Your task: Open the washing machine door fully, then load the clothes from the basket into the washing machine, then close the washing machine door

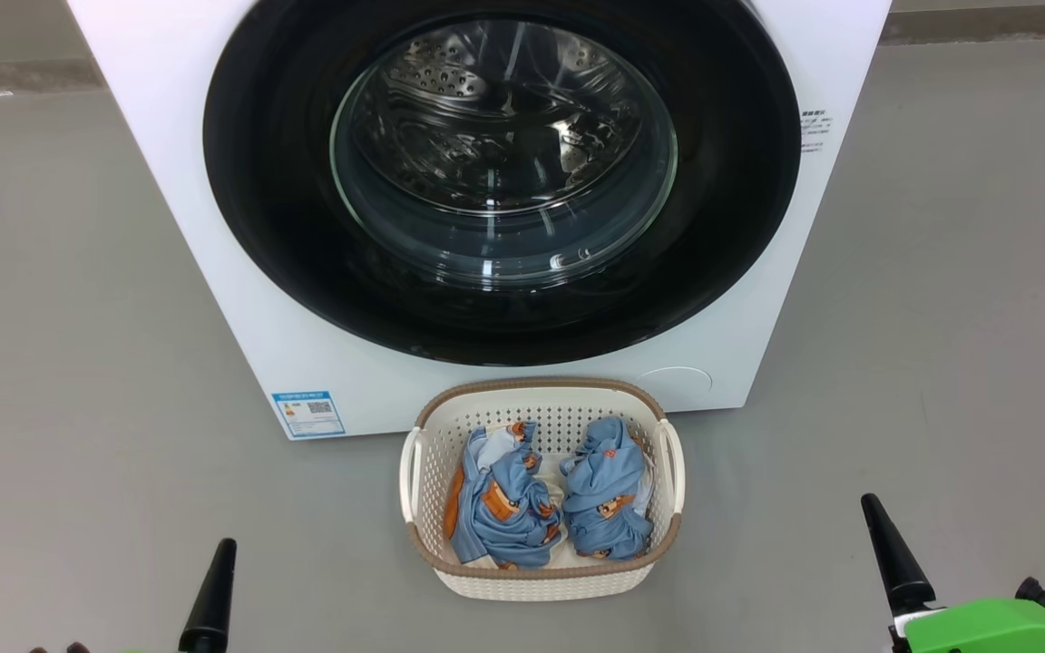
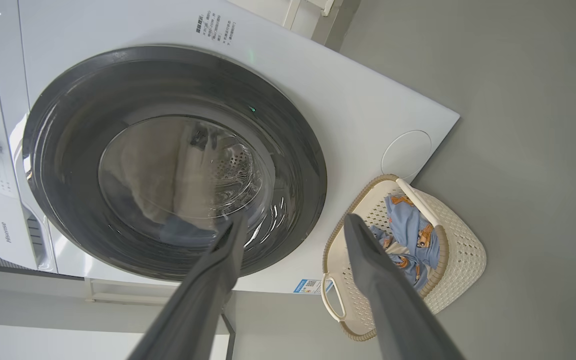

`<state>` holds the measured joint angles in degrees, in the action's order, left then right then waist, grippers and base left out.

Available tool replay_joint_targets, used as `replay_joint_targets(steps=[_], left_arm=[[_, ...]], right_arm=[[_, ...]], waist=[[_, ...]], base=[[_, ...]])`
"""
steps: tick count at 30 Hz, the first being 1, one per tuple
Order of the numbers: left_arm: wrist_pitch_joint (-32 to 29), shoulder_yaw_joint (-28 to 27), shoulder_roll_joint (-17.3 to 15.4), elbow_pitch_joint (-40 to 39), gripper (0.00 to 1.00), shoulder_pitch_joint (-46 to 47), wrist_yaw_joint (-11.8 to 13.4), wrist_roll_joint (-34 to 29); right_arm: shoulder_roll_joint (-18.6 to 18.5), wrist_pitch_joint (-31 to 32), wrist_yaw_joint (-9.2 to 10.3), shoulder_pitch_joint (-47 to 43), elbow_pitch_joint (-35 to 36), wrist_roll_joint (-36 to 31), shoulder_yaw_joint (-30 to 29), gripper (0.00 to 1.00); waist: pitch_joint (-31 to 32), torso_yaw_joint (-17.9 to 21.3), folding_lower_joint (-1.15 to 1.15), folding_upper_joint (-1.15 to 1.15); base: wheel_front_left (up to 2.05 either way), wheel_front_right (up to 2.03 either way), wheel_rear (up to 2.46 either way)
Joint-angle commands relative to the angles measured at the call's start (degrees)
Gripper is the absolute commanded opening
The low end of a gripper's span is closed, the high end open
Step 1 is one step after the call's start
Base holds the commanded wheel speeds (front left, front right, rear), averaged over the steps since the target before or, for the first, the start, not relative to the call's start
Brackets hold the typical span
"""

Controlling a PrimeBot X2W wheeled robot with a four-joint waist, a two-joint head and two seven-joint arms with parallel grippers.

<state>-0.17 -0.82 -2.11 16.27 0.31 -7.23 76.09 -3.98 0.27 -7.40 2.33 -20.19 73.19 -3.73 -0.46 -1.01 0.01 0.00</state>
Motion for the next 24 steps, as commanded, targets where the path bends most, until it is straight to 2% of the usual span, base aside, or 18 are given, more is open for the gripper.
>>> replay_joint_targets(steps=[1, 24], left_arm=[[0.53, -0.53, -1.27, -1.95, 1.00, 2.23, -0.12, -1.37], [4.40, -0.11, -1.76, -2.36, 1.00, 2.50, -0.15, -18.65]], right_arm=[[-0.90, -0.69, -0.03, 2.45, 1.11, -1.60, 0.81, 1.00], [-2.77, -4.54, -0.04, 3.95, -0.22, -16.66, 4.08, 1.00]], waist=[[0.01, -0.02, -0.01, 0.00], [-0.08, -0.25, -0.01, 0.00]], base=[[0.00, 0.00, 0.00], [0.00, 0.00, 0.00]])
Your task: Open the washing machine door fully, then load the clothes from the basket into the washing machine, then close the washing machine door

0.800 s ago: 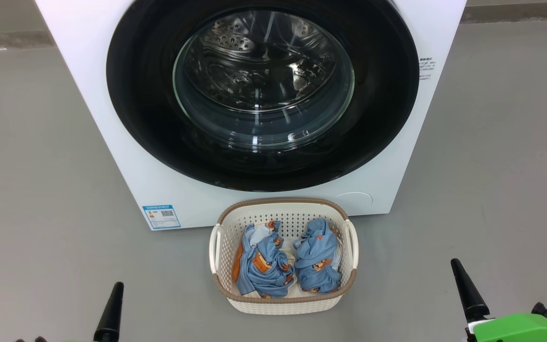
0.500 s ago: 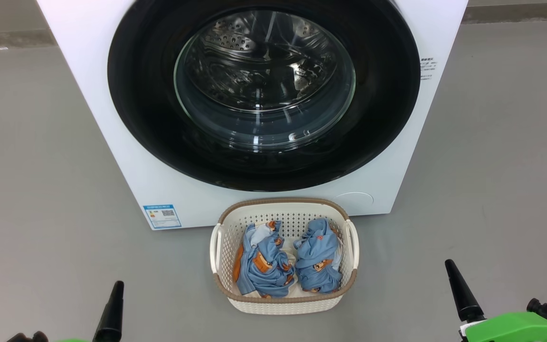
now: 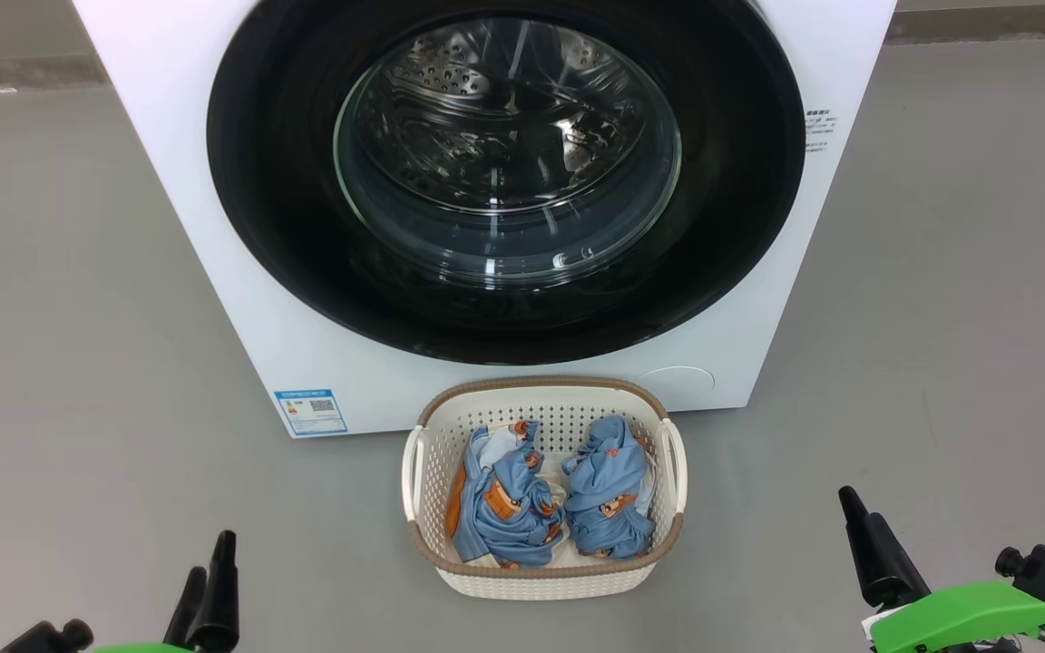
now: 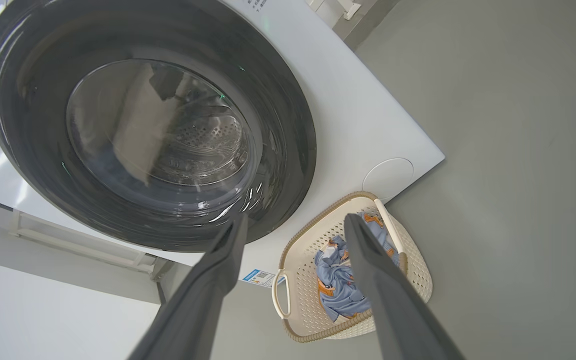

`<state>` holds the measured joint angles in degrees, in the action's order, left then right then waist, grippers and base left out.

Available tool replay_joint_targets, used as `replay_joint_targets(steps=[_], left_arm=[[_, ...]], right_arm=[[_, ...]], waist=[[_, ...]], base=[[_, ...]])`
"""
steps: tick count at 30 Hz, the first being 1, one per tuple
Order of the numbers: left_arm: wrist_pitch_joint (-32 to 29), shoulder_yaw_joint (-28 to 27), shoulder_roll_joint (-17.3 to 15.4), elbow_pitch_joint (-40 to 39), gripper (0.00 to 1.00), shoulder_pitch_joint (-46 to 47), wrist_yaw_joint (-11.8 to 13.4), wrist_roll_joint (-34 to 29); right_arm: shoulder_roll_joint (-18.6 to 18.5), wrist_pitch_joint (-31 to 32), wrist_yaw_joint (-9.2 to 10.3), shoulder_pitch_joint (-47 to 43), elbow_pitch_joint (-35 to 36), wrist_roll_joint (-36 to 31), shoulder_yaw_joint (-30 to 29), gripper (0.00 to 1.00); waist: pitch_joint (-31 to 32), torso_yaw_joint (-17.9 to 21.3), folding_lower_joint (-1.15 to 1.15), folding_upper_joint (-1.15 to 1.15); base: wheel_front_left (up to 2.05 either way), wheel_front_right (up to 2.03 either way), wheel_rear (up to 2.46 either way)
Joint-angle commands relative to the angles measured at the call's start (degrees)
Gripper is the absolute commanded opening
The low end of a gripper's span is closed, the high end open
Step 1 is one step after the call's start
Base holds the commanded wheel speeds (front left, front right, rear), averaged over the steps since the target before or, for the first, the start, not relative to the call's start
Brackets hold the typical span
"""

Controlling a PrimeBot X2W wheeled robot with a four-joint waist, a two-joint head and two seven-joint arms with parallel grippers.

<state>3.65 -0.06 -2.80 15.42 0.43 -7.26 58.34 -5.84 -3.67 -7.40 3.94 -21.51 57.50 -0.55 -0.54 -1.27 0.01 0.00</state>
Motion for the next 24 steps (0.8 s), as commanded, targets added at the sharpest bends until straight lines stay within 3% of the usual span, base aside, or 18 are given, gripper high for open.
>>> replay_joint_targets(steps=[1, 24], left_arm=[[0.74, -0.87, -1.07, -1.49, 1.00, 2.41, -0.13, -1.60], [4.44, 0.38, -1.83, -2.55, 1.00, 2.85, -0.17, -14.46]], right_arm=[[-0.98, -0.76, -0.04, 2.41, 1.04, -1.59, 1.03, 1.00], [-2.89, -4.44, -0.06, 3.80, 0.12, -14.26, 4.00, 1.00]], waist=[[0.02, 0.00, 0.00, 0.00], [-0.21, -0.10, -0.01, 0.00]], base=[[0.00, 0.00, 0.00], [0.00, 0.00, 0.00]])
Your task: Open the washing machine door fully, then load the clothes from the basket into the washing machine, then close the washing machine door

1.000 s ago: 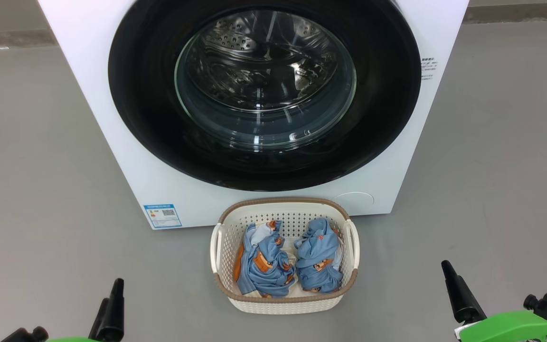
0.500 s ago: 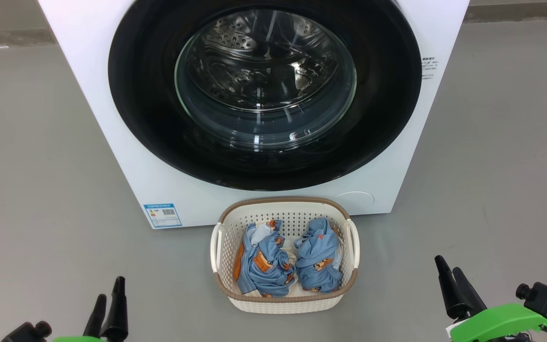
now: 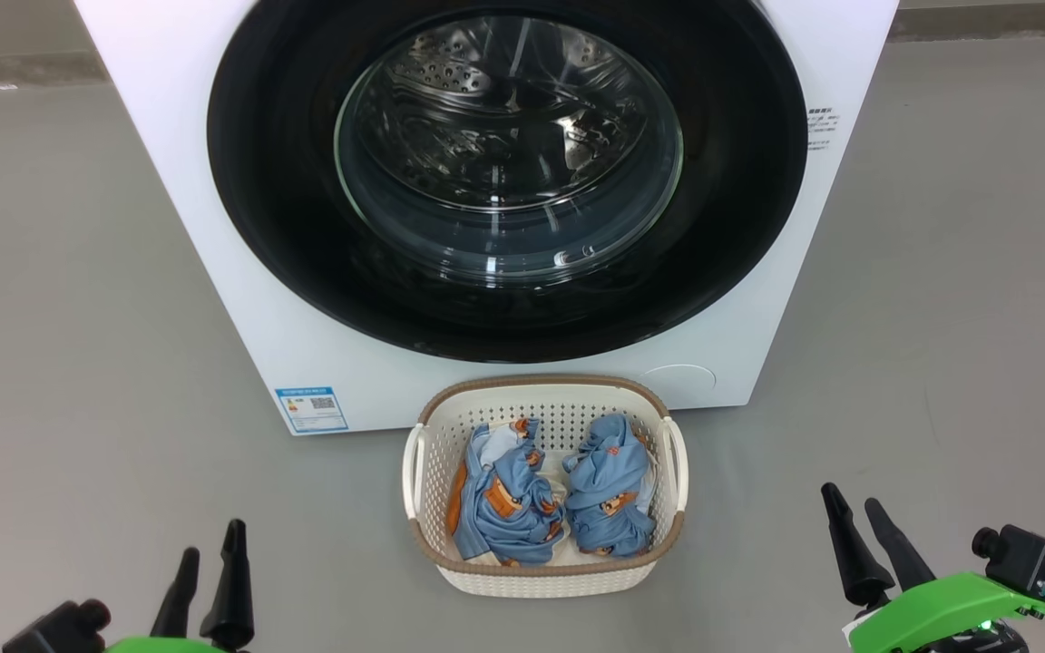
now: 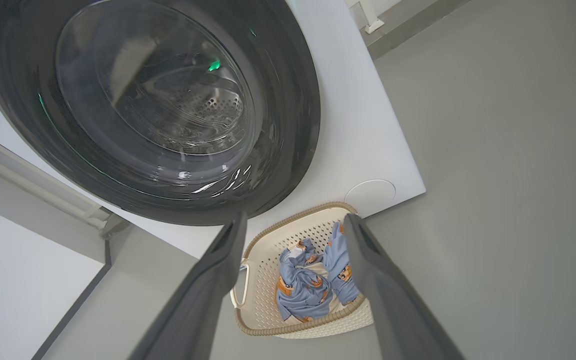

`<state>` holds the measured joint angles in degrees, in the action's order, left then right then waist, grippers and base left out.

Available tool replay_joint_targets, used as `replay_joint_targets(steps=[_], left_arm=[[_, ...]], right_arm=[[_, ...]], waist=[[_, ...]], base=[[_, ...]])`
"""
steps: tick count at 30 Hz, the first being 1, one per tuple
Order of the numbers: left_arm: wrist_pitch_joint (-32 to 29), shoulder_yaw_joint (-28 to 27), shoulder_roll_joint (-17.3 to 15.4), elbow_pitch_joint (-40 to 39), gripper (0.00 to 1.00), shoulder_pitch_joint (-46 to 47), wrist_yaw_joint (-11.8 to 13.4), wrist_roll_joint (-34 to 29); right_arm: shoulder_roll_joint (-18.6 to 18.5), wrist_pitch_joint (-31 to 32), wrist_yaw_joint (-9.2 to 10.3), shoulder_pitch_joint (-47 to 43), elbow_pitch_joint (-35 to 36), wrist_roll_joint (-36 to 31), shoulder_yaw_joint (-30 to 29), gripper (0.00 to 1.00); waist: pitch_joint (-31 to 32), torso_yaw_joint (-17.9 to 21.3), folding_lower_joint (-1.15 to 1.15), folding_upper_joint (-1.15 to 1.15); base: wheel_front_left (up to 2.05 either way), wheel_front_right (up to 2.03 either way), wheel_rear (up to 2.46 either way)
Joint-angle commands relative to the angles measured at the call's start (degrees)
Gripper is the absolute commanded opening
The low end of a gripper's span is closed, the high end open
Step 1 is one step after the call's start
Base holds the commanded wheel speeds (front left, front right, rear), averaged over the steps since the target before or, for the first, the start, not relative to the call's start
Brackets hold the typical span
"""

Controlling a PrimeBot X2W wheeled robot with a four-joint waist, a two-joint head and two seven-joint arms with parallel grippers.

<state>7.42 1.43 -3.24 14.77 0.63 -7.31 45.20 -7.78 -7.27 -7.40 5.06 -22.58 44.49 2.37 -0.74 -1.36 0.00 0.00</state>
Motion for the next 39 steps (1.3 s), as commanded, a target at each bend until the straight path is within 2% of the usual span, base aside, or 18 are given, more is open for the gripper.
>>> replay_joint_targets(steps=[1, 39], left_arm=[[0.84, -1.05, -1.44, -1.94, 1.00, 2.70, -0.11, -1.91], [7.22, -0.99, -3.21, -3.04, 1.00, 3.51, -0.17, -24.36]], right_arm=[[-1.02, -1.02, -0.06, 2.75, 1.17, -1.84, 1.12, 1.00], [-3.24, -7.37, -0.09, 3.52, -0.02, -23.79, 1.82, 1.00]], waist=[[-0.07, -0.02, 0.00, 0.00], [-0.68, 1.67, 0.00, 0.00]], base=[[0.00, 0.00, 0.00], [0.00, 0.00, 0.00]])
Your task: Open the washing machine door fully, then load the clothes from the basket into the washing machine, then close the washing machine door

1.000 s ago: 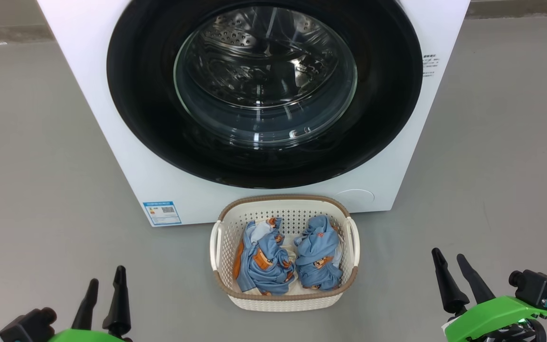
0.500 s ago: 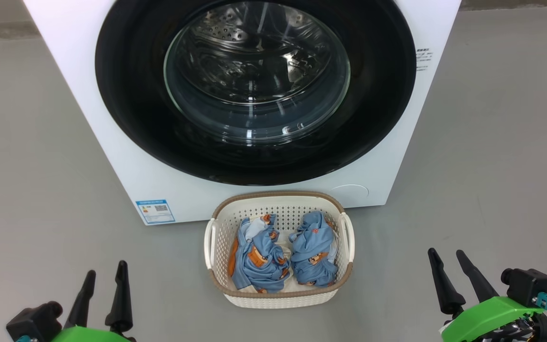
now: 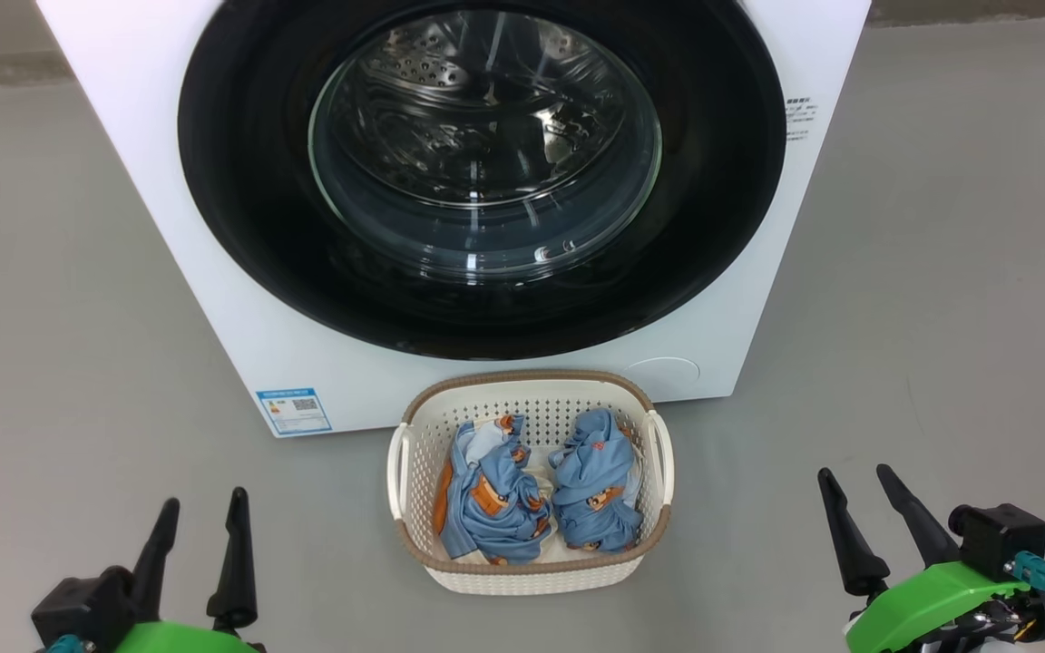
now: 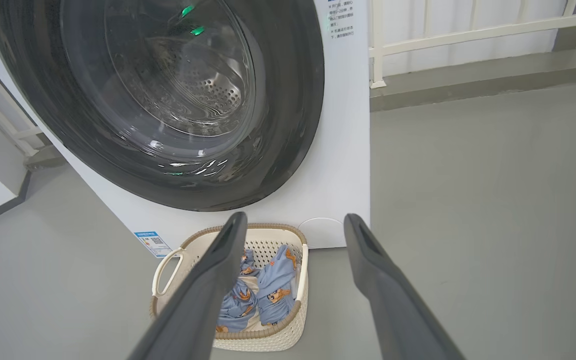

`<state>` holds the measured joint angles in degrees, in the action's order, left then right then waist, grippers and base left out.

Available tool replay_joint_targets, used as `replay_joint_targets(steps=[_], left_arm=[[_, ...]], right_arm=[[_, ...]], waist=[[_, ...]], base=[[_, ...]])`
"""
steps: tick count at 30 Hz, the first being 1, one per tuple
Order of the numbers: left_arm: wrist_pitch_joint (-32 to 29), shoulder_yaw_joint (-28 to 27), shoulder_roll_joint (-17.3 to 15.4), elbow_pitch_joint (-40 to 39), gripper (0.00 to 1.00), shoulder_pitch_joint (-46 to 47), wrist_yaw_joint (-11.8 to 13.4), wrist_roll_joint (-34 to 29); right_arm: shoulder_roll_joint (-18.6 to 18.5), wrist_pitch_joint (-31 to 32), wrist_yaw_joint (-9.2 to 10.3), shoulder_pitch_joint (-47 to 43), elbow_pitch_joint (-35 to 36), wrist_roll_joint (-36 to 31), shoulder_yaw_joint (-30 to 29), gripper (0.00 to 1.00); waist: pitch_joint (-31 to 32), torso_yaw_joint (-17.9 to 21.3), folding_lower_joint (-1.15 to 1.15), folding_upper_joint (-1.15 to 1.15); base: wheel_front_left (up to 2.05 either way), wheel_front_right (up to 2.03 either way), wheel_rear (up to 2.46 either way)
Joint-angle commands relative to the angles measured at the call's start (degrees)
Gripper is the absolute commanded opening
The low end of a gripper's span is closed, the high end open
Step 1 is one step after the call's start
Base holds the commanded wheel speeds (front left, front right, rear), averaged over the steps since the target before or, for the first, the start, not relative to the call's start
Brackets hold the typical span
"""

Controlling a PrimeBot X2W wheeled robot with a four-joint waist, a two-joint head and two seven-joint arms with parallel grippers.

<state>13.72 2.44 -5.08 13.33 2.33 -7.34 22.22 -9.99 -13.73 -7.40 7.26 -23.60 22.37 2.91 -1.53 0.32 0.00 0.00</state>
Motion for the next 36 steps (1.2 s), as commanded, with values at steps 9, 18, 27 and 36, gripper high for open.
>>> replay_joint_targets(steps=[9, 18, 27, 36], left_arm=[[1.28, -3.10, -1.23, -1.00, 1.00, 1.49, -0.14, -2.40], [1.28, -4.53, -1.39, 0.33, 1.00, 1.60, -0.14, -3.83], [1.28, -6.61, -0.36, -0.78, 1.00, 2.45, -0.14, -6.81], [1.28, -6.80, -0.27, -0.88, 1.00, 3.49, -0.14, -6.97]], right_arm=[[-0.97, -1.27, -0.09, 0.83, 0.90, -3.05, -0.07, 1.00], [-0.25, -1.27, -0.09, 0.44, 1.05, -3.47, -0.97, 1.00], [0.18, -1.27, -0.09, 0.58, 1.50, -3.57, -1.40, 1.00], [0.75, -1.27, -0.09, 0.96, 1.88, -3.86, -1.36, 1.00]], waist=[[0.34, -0.07, 0.00, 0.00], [0.20, 0.30, 0.00, 0.00], [-0.63, 0.58, 0.00, 0.00], [-2.10, 0.73, 0.00, 0.00]], base=[[0.00, 0.00, 0.00], [0.00, 0.00, -0.01], [0.43, 0.43, -0.87], [1.09, 1.09, -2.19]])
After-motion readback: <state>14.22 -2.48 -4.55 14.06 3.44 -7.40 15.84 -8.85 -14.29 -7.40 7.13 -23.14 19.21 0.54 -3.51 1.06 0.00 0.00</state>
